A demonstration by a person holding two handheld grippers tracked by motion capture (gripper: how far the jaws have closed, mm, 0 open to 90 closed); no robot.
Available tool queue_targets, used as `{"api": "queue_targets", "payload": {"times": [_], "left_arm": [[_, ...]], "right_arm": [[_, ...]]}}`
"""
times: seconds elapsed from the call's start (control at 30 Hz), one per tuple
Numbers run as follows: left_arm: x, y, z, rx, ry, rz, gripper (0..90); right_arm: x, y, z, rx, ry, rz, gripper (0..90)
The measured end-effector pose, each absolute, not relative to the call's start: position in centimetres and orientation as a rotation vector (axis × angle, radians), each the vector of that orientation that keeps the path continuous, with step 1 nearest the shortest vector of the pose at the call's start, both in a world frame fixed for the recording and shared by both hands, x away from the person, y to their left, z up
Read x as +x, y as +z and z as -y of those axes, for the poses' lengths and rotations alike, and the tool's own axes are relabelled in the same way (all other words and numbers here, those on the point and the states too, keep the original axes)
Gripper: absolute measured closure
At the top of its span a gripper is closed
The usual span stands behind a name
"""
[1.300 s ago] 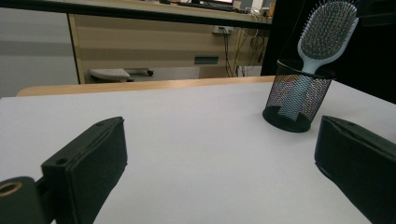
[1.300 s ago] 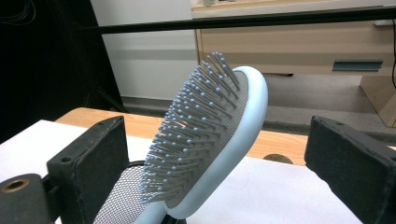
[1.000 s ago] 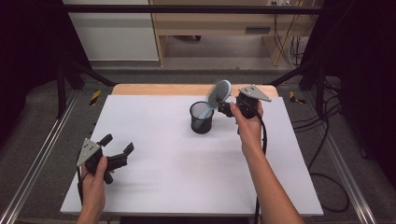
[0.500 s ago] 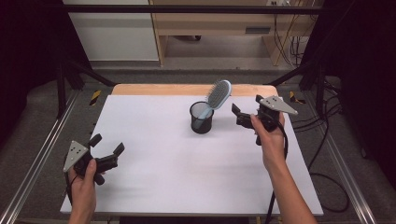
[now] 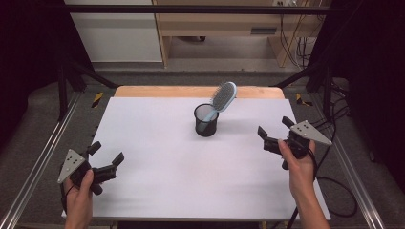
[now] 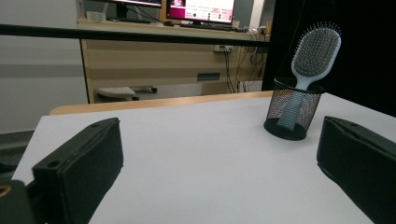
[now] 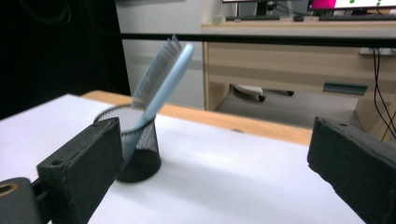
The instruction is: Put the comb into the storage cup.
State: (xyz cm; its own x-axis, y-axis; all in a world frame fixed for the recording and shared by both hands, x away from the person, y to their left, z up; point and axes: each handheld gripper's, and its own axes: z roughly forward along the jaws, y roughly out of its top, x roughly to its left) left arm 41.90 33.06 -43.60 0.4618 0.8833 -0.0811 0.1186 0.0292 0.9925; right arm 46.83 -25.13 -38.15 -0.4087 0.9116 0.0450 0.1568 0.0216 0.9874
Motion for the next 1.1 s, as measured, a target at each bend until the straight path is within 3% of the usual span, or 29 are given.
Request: {"api": "queue_targets", "payload": {"times": [0.5,1.1], "left_arm": [[42.2,-43.6,-33.4,1.425,0.767,-0.943,0.7],[42.0,-43.4,-32.9,1.437,0.751,-0.855,0.7]], "right_arm": [[44.9,-43.5,26.4,1.098,1.428,-1.683,4.6],[44.4,-45.7,25.6,1.016,1.467,-1.729,3.9]]}}
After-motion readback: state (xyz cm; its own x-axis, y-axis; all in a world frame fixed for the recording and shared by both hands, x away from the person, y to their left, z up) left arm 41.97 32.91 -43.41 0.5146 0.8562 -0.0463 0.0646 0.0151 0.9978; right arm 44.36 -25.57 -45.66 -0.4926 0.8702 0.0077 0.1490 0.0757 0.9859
